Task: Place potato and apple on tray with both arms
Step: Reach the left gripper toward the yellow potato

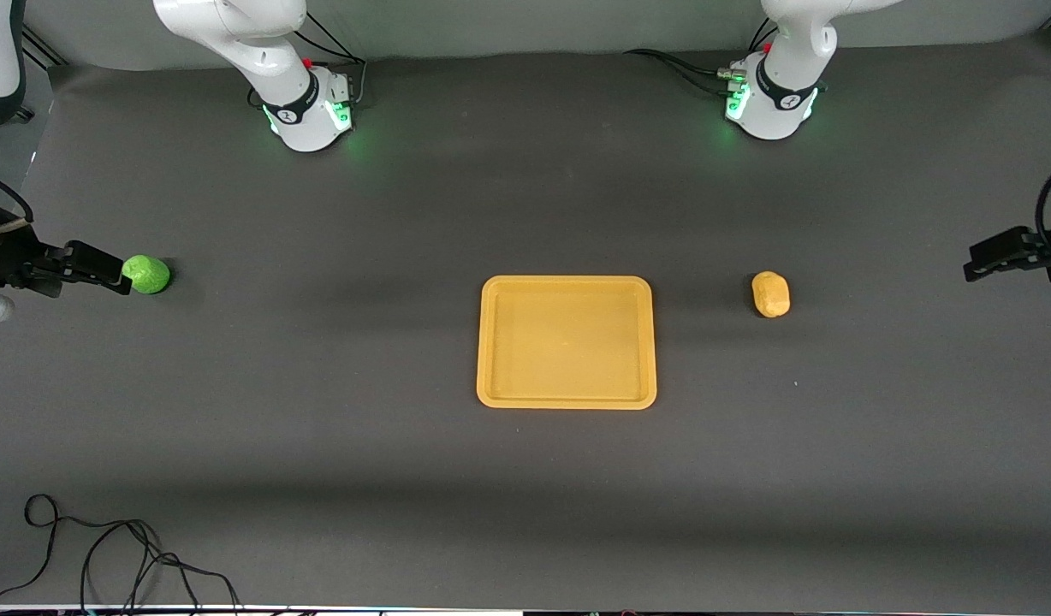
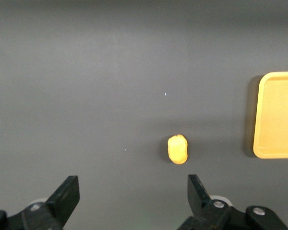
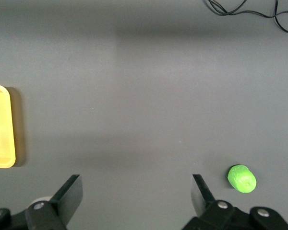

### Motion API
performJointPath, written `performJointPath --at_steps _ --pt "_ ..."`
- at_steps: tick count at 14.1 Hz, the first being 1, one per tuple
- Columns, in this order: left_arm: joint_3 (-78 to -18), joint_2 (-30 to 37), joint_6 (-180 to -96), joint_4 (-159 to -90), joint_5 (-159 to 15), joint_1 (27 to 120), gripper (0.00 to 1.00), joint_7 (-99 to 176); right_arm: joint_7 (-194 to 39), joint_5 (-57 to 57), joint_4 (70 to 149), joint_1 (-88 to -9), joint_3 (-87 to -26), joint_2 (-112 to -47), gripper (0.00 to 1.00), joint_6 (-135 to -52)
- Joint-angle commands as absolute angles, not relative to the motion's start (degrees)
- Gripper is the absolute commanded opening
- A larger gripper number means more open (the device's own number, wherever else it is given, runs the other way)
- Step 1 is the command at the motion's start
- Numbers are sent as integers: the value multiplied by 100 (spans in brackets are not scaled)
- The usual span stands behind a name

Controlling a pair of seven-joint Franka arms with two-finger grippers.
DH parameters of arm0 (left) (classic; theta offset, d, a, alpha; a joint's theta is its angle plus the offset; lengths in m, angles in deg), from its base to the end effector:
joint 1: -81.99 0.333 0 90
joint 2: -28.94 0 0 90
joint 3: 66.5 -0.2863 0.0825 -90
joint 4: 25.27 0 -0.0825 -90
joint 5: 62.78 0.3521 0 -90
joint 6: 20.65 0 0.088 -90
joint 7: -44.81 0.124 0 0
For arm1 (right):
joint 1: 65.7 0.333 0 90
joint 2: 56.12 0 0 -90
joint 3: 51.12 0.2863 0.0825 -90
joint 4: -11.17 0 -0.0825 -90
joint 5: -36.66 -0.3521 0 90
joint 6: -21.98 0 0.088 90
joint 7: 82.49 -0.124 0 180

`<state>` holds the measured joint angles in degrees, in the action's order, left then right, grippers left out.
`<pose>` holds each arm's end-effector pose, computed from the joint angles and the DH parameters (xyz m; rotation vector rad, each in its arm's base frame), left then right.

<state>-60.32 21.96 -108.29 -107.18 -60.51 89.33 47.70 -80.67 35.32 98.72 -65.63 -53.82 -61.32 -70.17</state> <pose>0.5519 0.0198 0.5710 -3.1153 0.0441 0.0344 0.5500 -0.0214 0.5513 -3.1220 0.0234 0.0150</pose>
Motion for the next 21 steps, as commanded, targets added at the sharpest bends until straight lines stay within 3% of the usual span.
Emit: performJointPath --at_steps 1,6,12,15,17,21 --pt "-6061 2550 -10976 -10858 -5996 8840 100 4544 -8152 3569 9713 -6534 -5394 -6209 100 -6986" --pt "-6026 3367 -11309 -12024 -5971 8612 100 4543 -8161 3578 9713 -6517 -5394 -6209 100 -6986" --pt "-6035 3150 -11477 -12404 -6085 8603 100 4455 -8143 3578 9713 -6517 -5385 -6253 100 -6995" --pt "-6017 3254 -13045 -13657 -6102 8551 100 4429 -8143 3587 9704 -6517 -5376 -6262 100 -6995" --pt "-6000 3063 -13245 -14066 -6111 8296 100 4437 -8134 3604 9722 -6508 -5376 -6262 100 -6995" --pt "-6000 1895 -14006 -14155 -6137 7944 97 4359 -8117 3613 9905 -6508 -5376 -6254 100 -7240"
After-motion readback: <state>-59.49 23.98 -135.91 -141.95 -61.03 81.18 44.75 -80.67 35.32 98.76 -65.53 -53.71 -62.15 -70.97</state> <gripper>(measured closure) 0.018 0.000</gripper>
